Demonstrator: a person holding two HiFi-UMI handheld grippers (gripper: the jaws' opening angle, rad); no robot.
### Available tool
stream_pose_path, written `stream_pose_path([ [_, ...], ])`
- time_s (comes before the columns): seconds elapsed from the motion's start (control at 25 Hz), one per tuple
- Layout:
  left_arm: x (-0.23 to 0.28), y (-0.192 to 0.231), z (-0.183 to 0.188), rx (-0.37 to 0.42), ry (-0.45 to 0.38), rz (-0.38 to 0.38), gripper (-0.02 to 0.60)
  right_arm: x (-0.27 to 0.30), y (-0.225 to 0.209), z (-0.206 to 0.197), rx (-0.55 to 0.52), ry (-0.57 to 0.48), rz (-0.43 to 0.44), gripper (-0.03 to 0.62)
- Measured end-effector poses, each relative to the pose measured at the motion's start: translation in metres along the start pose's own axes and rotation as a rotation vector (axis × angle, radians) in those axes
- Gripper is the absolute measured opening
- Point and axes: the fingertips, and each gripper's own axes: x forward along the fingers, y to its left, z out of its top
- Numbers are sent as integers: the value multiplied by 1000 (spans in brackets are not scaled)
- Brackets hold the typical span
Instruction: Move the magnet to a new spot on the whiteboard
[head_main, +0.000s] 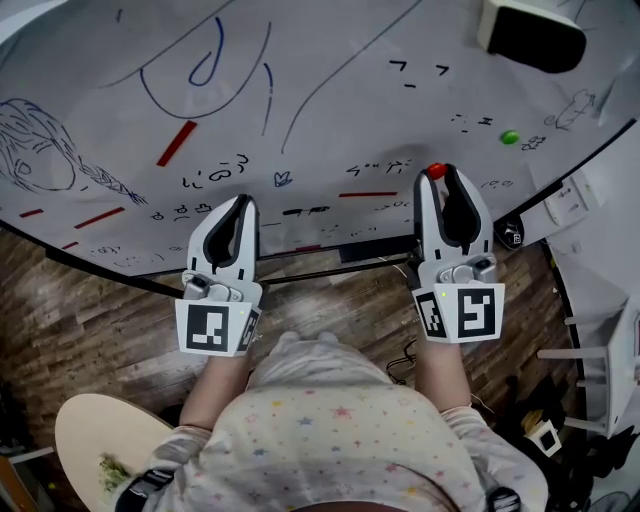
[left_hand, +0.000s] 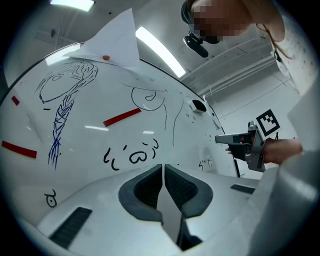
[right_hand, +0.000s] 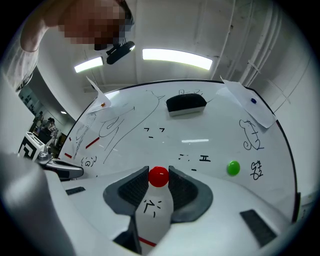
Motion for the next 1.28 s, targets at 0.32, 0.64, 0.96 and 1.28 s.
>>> stream_pose_path([
  [0.32, -2, 7, -3, 2, 1, 26, 23, 11, 2, -3, -4, 0, 18, 123],
  [0.64, -5, 12, -4, 5, 4, 46, 23, 17, 1, -5, -9, 0, 20, 123],
  [0.96, -6, 16, -1, 11, -4, 59, 23, 23, 2, -8, -11, 1, 29, 123],
  [1.28, -3, 19, -1, 18, 0, 59, 23, 30, 5, -10, -43, 13, 34, 123],
])
